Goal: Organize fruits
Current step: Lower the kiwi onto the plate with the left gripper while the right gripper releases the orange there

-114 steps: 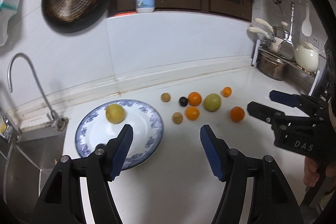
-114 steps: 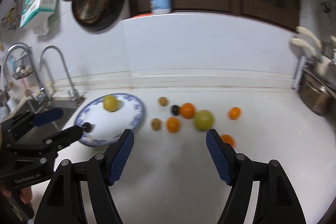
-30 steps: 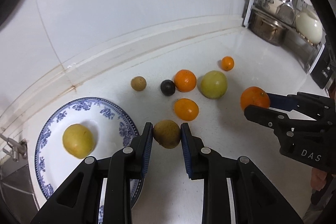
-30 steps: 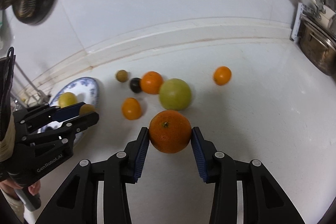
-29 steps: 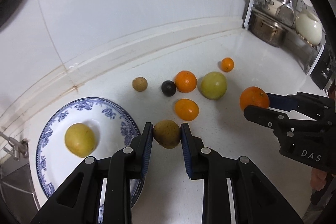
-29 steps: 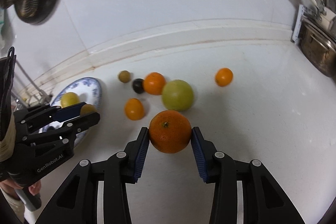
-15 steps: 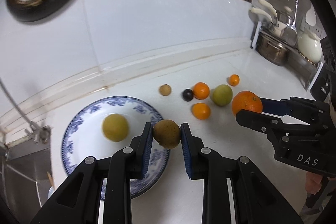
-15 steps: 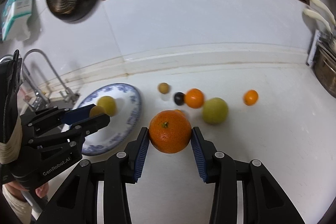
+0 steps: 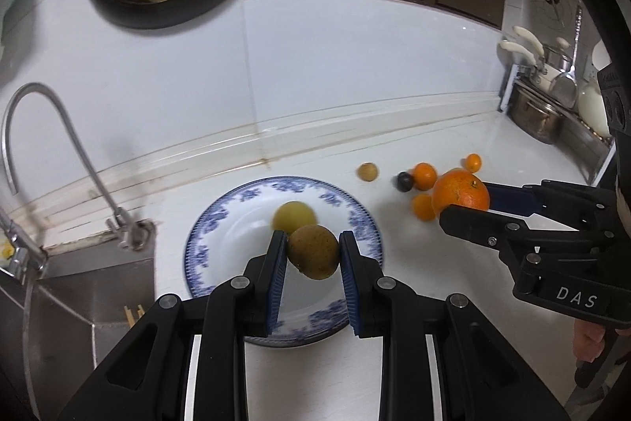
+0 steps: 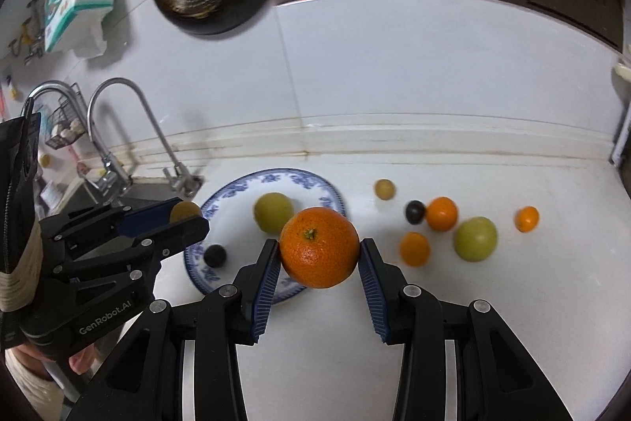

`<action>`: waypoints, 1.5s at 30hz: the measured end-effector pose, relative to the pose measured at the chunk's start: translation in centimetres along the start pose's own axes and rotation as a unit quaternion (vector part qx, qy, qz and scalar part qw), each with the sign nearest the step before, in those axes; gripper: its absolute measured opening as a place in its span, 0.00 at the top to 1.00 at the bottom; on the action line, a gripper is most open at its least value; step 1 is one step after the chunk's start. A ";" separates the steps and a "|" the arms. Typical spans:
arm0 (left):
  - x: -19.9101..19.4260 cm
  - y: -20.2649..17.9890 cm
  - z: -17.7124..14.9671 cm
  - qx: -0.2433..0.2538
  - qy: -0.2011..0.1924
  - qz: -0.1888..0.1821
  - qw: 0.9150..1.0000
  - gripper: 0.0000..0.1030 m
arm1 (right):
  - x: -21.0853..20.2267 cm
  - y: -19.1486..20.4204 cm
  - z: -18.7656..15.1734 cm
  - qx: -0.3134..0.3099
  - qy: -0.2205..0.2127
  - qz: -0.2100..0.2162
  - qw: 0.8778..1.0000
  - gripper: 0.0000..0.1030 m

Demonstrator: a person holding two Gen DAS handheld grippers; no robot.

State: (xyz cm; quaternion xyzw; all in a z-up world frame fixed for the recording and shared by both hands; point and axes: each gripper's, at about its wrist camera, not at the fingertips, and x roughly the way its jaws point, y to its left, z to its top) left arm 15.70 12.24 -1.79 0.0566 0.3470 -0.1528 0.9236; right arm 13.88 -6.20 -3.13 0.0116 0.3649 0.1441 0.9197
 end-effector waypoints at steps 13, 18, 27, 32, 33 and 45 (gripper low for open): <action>1.9 4.7 -1.1 -0.011 0.025 0.027 0.999 0.74 | 4.7 3.2 0.3 -0.013 0.039 0.011 0.999 0.59; 3.8 6.4 -1.6 -0.017 0.046 0.024 0.999 0.74 | 7.1 3.9 0.2 -0.019 0.061 0.007 0.998 0.59; 8.1 8.3 -1.7 -0.022 0.095 0.008 0.995 0.74 | 11.0 4.2 -0.4 -0.014 0.107 -0.002 0.994 0.59; 10.4 8.5 -1.4 -0.019 0.119 -0.009 0.993 0.74 | 12.4 4.0 -0.3 -0.011 0.119 -0.011 0.993 0.59; 10.8 8.6 -1.3 -0.020 0.125 -0.011 0.992 0.74 | 12.5 4.0 -0.3 -0.010 0.121 -0.012 0.993 0.59; 12.6 8.4 -1.0 -0.016 0.149 -0.013 0.989 0.74 | 13.7 3.8 -0.4 -0.004 0.137 -0.015 0.990 0.59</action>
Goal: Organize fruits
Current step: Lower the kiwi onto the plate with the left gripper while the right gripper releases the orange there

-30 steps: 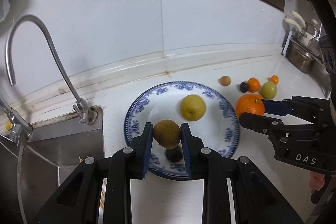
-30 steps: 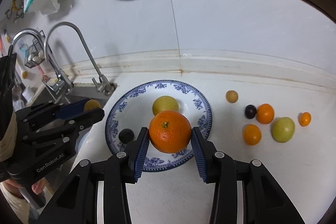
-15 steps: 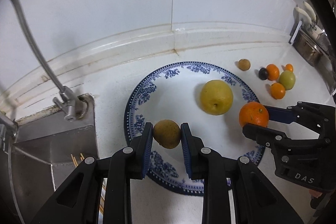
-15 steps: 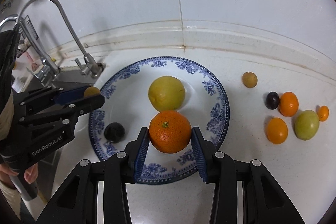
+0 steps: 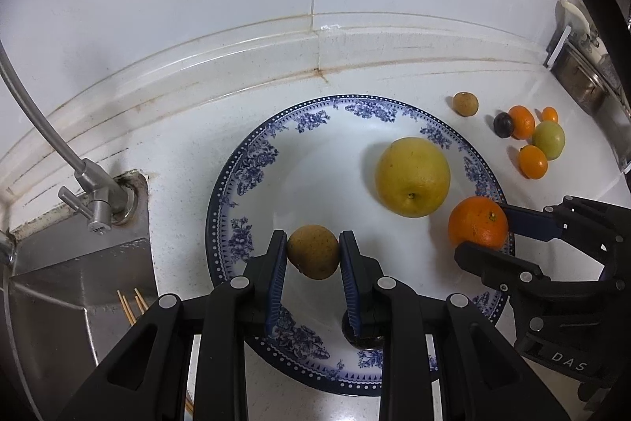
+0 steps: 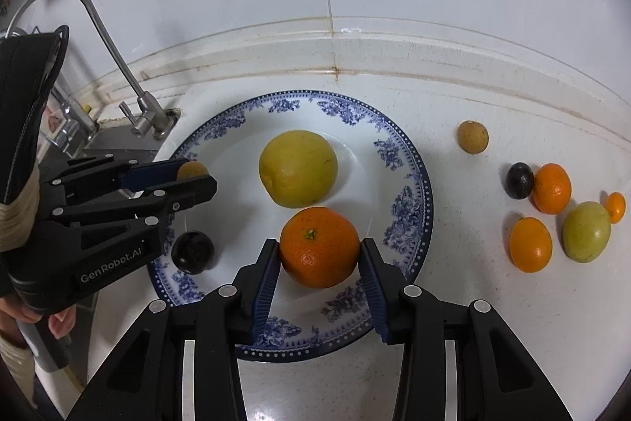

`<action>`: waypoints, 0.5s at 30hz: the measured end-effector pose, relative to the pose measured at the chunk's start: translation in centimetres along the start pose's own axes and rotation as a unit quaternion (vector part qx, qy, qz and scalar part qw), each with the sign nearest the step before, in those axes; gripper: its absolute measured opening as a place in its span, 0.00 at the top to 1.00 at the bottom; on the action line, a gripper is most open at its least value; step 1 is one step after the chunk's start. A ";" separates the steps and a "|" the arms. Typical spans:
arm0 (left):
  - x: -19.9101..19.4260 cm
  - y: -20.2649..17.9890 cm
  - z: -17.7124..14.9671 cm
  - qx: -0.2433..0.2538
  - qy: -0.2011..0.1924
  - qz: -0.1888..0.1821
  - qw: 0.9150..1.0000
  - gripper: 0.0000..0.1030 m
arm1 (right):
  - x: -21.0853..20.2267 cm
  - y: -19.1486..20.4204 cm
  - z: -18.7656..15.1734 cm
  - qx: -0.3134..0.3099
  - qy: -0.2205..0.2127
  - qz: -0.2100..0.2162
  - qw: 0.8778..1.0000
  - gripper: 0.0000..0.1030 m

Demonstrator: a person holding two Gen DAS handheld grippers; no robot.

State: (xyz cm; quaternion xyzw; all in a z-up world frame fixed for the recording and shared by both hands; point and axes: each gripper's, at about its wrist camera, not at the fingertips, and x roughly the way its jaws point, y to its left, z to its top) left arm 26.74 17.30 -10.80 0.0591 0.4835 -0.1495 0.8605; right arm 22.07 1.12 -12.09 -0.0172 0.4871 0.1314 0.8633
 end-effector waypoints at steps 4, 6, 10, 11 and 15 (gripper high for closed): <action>0.0 -0.1 0.0 0.001 0.000 0.003 1.000 0.57 | 0.2 0.0 -0.1 0.000 -0.001 0.004 1.000 0.59; -0.5 -0.1 0.0 0.001 -0.007 0.006 1.000 0.55 | 0.1 0.1 -0.1 -0.002 -0.004 0.003 1.000 0.59; -2.1 -0.3 -0.4 0.002 -0.021 0.023 1.000 0.50 | -0.3 0.0 -0.3 -0.001 -0.008 0.001 1.000 0.59; -2.5 -0.4 -0.6 0.003 -0.026 0.026 0.999 0.49 | -0.6 -0.1 -0.4 0.002 -0.010 0.001 1.000 0.59; -4.5 -0.9 -1.2 -0.006 -0.045 0.028 0.999 0.44 | -2.1 -0.2 -0.7 0.001 -0.030 0.003 1.000 0.52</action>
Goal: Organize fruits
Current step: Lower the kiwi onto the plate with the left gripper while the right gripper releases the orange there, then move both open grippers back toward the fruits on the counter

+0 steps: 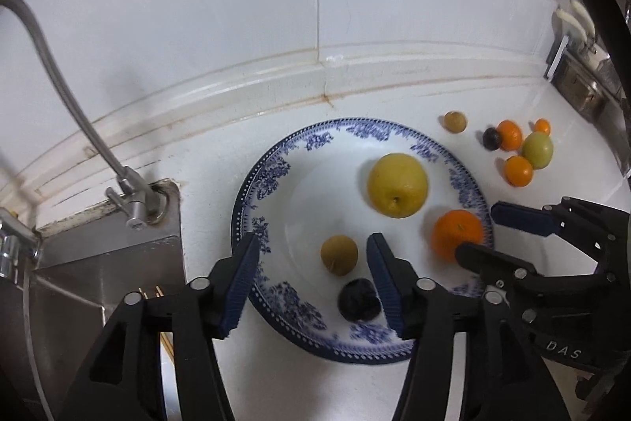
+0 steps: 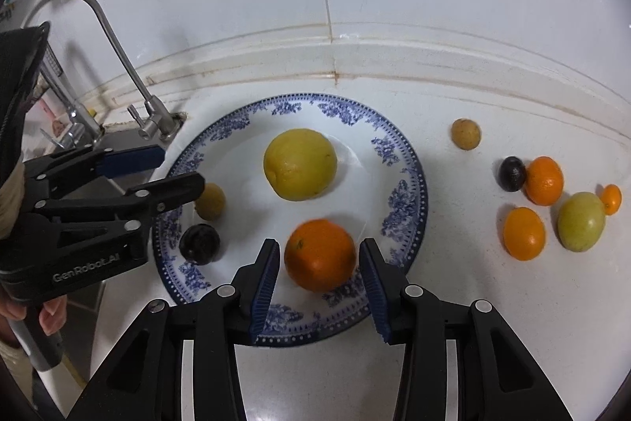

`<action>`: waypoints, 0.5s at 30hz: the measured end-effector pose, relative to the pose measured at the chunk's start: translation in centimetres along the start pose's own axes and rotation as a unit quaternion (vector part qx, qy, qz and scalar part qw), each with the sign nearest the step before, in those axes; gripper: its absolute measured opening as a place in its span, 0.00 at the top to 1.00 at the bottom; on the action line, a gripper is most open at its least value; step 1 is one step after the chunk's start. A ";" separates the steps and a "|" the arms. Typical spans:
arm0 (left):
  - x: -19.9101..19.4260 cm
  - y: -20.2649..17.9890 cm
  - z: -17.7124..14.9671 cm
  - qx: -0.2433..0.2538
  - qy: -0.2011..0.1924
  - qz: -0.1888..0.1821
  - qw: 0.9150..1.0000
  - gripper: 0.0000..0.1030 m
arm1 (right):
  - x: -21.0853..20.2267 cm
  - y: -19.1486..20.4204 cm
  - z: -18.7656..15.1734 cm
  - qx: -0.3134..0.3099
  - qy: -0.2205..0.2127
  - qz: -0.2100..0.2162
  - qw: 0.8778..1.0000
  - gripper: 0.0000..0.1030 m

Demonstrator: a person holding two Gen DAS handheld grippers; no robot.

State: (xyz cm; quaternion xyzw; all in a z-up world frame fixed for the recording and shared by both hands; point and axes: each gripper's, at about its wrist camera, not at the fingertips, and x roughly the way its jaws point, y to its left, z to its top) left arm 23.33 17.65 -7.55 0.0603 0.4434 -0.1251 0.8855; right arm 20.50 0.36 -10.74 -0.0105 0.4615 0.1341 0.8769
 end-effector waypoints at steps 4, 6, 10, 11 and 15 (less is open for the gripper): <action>-2.4 -0.7 -0.5 -0.008 -0.026 0.007 1.000 0.44 | -2.2 0.1 -0.2 -0.010 -0.029 -0.010 0.999 0.46; -3.5 -1.4 -0.8 -0.002 -0.042 0.012 0.999 0.42 | -3.4 -0.1 -0.4 -0.013 -0.042 -0.014 0.999 0.46; -5.7 -2.8 -1.4 -0.003 -0.072 0.021 0.997 0.40 | -5.5 -0.7 -1.0 -0.012 -0.062 -0.016 0.998 0.43; -6.1 -3.1 -1.6 -0.007 -0.078 0.019 0.997 0.39 | -6.2 -0.9 -1.2 -0.012 -0.068 -0.016 0.997 0.43; -7.7 -4.5 -2.1 -0.014 -0.097 0.011 0.995 0.38 | -8.3 -1.8 -1.7 -0.012 -0.089 -0.023 0.996 0.43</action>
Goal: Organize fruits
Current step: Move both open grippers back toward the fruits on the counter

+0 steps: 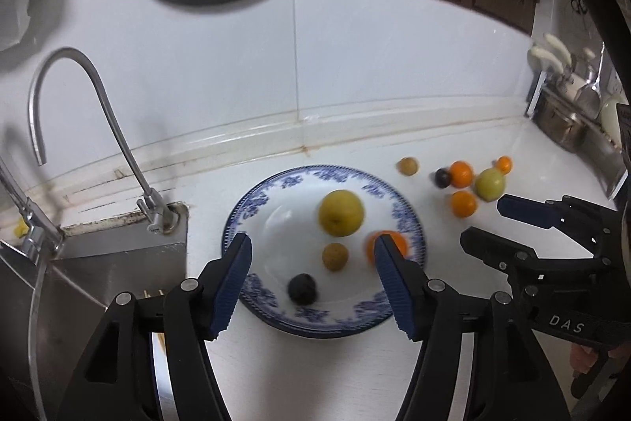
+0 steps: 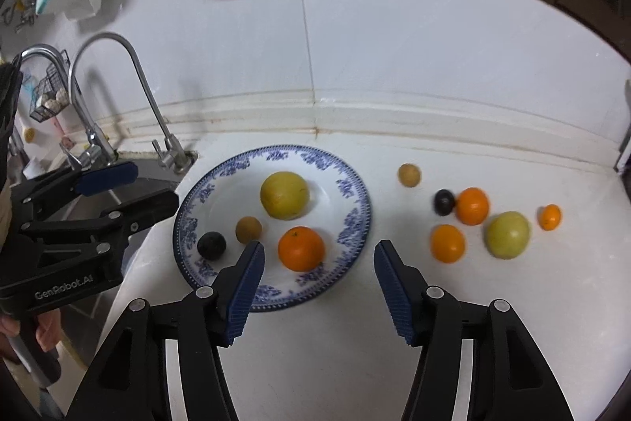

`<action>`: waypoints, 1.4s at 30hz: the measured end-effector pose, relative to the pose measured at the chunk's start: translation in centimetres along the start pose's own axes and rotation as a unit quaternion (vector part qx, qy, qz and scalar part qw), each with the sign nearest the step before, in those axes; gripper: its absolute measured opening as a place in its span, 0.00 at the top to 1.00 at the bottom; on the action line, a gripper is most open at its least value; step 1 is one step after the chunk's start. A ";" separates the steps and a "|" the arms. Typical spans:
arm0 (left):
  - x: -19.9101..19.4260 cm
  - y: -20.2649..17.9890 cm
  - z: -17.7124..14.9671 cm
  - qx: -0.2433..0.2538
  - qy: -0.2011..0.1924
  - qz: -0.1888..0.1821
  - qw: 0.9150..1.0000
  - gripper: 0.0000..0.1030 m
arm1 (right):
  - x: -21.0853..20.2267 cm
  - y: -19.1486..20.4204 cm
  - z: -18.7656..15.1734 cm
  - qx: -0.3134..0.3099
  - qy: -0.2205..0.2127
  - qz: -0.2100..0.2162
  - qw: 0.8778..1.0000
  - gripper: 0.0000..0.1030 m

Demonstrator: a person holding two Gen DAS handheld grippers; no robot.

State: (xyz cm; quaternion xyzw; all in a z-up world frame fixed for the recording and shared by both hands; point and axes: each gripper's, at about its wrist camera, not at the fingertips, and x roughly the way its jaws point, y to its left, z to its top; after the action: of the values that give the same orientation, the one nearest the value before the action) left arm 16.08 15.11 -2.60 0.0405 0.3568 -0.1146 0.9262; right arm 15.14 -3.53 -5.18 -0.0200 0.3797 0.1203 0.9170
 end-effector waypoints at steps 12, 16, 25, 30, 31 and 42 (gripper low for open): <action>-2.9 -6.3 0.4 0.006 -0.040 -0.022 0.999 0.32 | -6.1 -4.8 -0.6 0.002 -0.061 -0.032 0.998 0.30; -2.8 -8.4 0.7 0.012 -0.042 -0.030 0.999 0.32 | -7.2 -6.6 -0.8 0.000 -0.070 -0.038 0.997 0.30; -1.3 -12.9 1.6 0.032 -0.052 -0.039 0.997 0.32 | -8.6 -11.0 -0.7 -0.013 -0.078 -0.047 0.996 0.30; 0.8 -15.2 2.0 0.055 -0.053 -0.048 0.996 0.32 | -8.2 -12.8 -0.5 -0.034 -0.072 -0.046 0.996 0.30; 1.2 -15.5 2.1 0.059 -0.051 -0.052 0.996 0.32 | -7.9 -13.2 -0.5 -0.043 -0.070 -0.045 0.996 0.30; 6.7 -17.4 2.9 0.107 -0.030 -0.062 0.992 0.32 | -3.6 -15.6 -0.5 -0.113 -0.031 -0.028 0.993 0.30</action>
State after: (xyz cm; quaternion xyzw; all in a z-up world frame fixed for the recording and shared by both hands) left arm 18.57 -3.48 -4.84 0.1131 0.3165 -0.2107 0.9180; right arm 16.01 -19.43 -3.81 -0.1299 0.3347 0.1373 0.9232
